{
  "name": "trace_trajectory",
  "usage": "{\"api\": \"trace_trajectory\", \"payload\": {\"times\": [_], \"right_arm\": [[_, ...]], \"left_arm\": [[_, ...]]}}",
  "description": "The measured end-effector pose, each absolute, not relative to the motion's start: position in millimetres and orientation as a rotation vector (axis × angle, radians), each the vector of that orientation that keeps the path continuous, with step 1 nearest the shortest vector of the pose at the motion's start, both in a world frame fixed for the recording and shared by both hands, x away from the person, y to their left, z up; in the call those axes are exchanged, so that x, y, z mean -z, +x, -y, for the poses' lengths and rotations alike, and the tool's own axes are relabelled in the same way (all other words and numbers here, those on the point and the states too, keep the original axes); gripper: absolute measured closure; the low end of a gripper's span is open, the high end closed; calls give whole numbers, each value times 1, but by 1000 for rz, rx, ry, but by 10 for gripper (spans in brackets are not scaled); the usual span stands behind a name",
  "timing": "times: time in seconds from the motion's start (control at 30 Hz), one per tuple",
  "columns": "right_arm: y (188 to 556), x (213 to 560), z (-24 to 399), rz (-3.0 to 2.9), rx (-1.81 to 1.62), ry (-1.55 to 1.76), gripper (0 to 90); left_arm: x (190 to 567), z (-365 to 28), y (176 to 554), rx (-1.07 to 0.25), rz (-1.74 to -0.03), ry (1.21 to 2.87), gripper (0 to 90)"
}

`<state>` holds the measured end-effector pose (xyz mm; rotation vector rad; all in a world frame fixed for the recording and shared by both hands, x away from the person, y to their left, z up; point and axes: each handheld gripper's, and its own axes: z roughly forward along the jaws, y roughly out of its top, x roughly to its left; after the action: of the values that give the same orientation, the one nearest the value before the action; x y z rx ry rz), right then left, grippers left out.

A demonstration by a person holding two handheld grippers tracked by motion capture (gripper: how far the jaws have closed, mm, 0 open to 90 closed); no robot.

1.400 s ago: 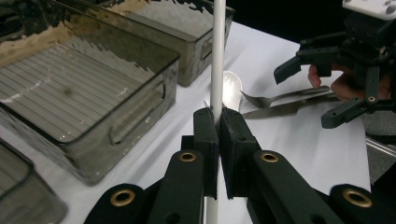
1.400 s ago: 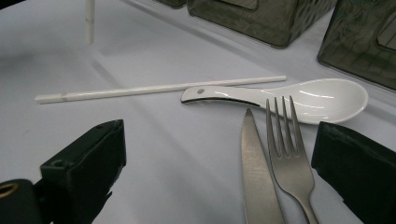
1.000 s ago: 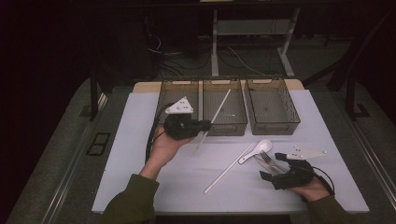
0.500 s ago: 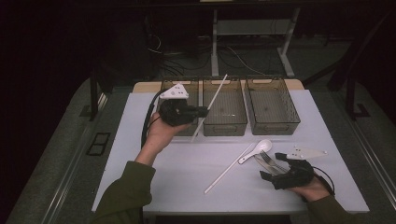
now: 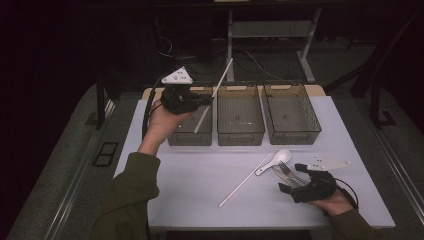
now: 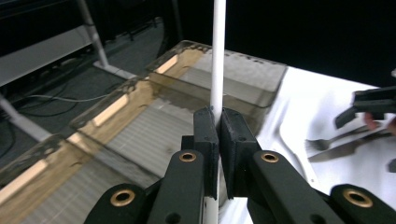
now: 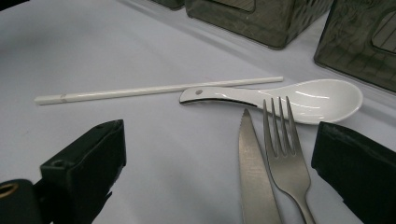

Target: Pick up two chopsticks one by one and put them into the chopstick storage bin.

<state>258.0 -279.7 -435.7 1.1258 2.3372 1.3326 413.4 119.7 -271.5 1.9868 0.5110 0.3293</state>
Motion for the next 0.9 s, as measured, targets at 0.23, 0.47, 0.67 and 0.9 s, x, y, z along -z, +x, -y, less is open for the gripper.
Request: {"api": "trace_trajectory", "payload": {"times": [0.23, 0.47, 0.67, 0.9], "right_arm": [[258, 436, 280, -2337, -1334, 1122, 30], [258, 435, 281, -2336, -1337, 1122, 30], [258, 435, 282, -2332, -1339, 1127, 30], [258, 435, 282, -2332, -1341, 1130, 31]], "left_arm": [[280, -134, 433, -374, -575, 2005, 848], [295, -150, 452, -390, -666, 2021, 848], [309, -161, 465, -398, -737, 2071, 848], [326, -172, 473, -387, -837, 2107, 848]]}}
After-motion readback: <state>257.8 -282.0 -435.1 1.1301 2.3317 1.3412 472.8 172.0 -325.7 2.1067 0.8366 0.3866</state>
